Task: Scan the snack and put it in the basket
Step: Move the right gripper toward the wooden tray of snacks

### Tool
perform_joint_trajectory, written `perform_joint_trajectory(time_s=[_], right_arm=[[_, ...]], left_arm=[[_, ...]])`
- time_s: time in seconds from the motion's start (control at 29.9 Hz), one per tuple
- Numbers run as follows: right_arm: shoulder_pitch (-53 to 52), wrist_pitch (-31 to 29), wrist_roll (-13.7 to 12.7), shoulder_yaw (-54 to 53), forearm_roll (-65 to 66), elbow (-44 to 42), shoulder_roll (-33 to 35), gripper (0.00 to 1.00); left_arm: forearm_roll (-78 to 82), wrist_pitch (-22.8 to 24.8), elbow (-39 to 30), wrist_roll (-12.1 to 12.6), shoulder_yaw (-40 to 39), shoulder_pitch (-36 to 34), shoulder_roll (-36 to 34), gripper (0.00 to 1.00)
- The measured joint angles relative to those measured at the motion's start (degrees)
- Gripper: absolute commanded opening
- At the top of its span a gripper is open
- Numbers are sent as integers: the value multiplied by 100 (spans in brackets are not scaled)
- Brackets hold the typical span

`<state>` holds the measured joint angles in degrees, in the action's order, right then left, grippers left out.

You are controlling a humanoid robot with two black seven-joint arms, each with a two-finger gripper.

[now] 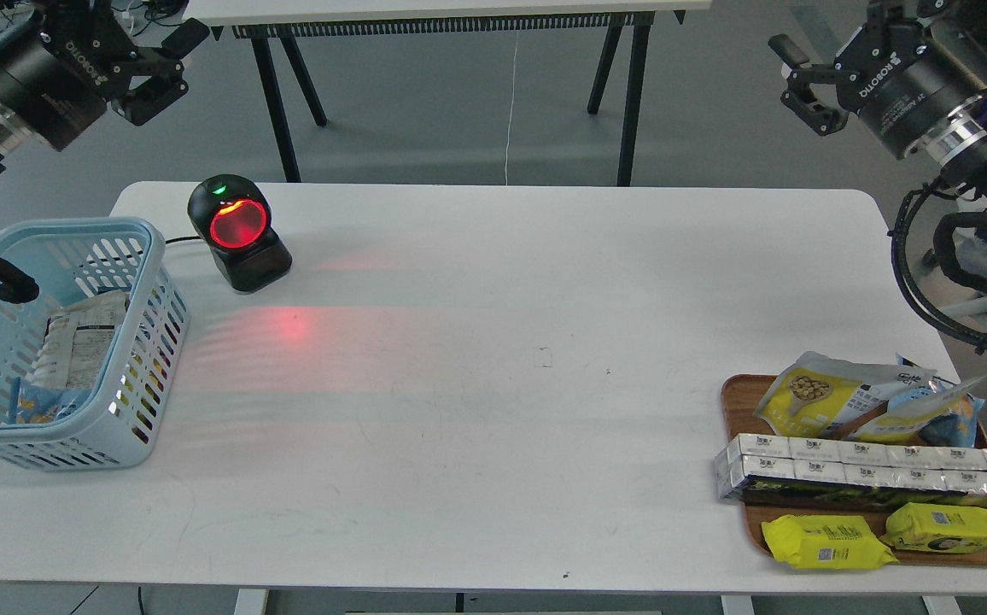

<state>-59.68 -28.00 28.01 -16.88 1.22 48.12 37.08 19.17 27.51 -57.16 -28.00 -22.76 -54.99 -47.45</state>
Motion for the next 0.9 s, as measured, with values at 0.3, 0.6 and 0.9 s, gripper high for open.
perform_joint_trajectory(time_s=[0.3, 0.6, 0.9], right_arm=[[8, 0, -1, 29, 79, 9, -68, 98], [-868, -1, -2, 48, 2590, -15, 146, 98], [-2299, -2, -1, 1126, 5470, 939, 710, 98]], left_arm=[[5, -114, 7, 0, 0, 58, -5, 99], [563, -97, 20, 0, 36, 67, 221, 99], [585, -2, -23, 0, 2, 23, 104, 99]])
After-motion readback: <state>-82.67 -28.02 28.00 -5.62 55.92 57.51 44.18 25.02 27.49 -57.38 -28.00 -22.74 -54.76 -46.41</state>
